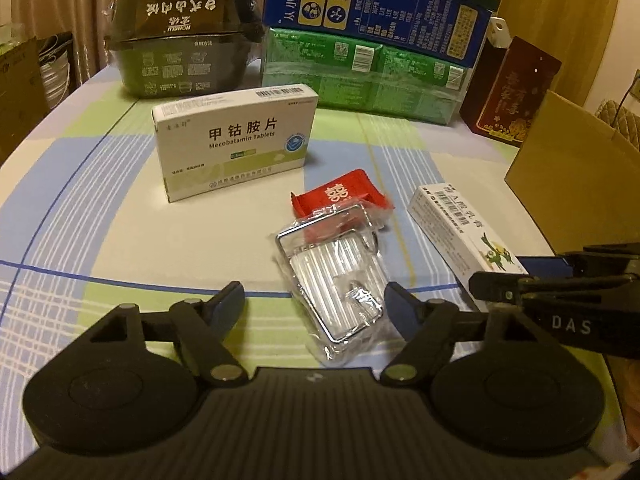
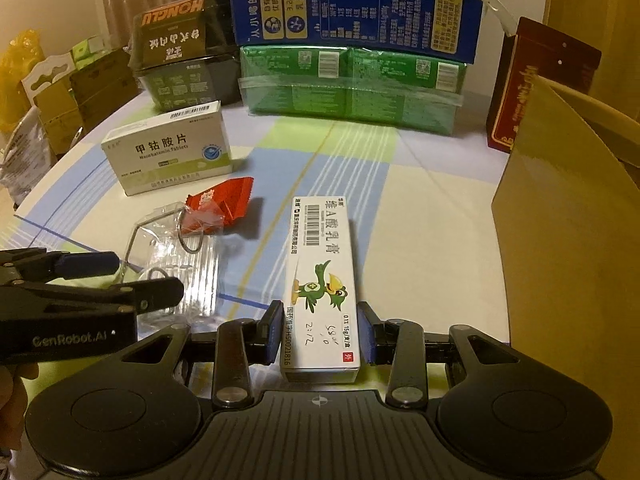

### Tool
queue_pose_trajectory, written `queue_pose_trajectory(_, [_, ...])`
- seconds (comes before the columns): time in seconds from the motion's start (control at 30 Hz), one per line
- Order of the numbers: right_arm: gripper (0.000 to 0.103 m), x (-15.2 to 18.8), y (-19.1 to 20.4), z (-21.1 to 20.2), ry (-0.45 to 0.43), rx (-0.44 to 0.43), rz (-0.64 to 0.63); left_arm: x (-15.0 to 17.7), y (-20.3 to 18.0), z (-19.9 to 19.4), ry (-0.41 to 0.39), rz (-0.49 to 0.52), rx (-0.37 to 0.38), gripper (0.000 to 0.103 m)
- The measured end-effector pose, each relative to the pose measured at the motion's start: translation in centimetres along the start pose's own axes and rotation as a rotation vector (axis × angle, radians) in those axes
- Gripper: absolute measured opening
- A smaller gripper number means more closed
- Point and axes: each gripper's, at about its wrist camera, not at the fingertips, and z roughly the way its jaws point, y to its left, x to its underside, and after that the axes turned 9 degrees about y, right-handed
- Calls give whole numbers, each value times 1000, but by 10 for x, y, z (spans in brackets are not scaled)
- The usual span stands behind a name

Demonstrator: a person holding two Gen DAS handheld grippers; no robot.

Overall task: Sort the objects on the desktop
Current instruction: 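Grasp the white ointment box with the right tool while the left tool grasps the clear plastic holder, then lift the ointment box and clear holder off the table with both tools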

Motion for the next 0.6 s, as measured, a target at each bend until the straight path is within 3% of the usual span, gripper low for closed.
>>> queue_pose_trajectory(0.1, [35,1,1,-1,0,-1,-1,1,-1,-2,-6,12,10,50])
queue_pose_trajectory(0.13, [35,1,2,-1,1,-3,-1,1,-2,-3,-11,20,6,38])
queue_pose_trajectory(0.23, [35,5,4,-3,5,-4,-8,2,-1,-6,-12,30,-13,31])
queue_pose_trajectory(0.6, [35,27,18,-22,35,-38,-18,20,5,-35,54,70,-13,30])
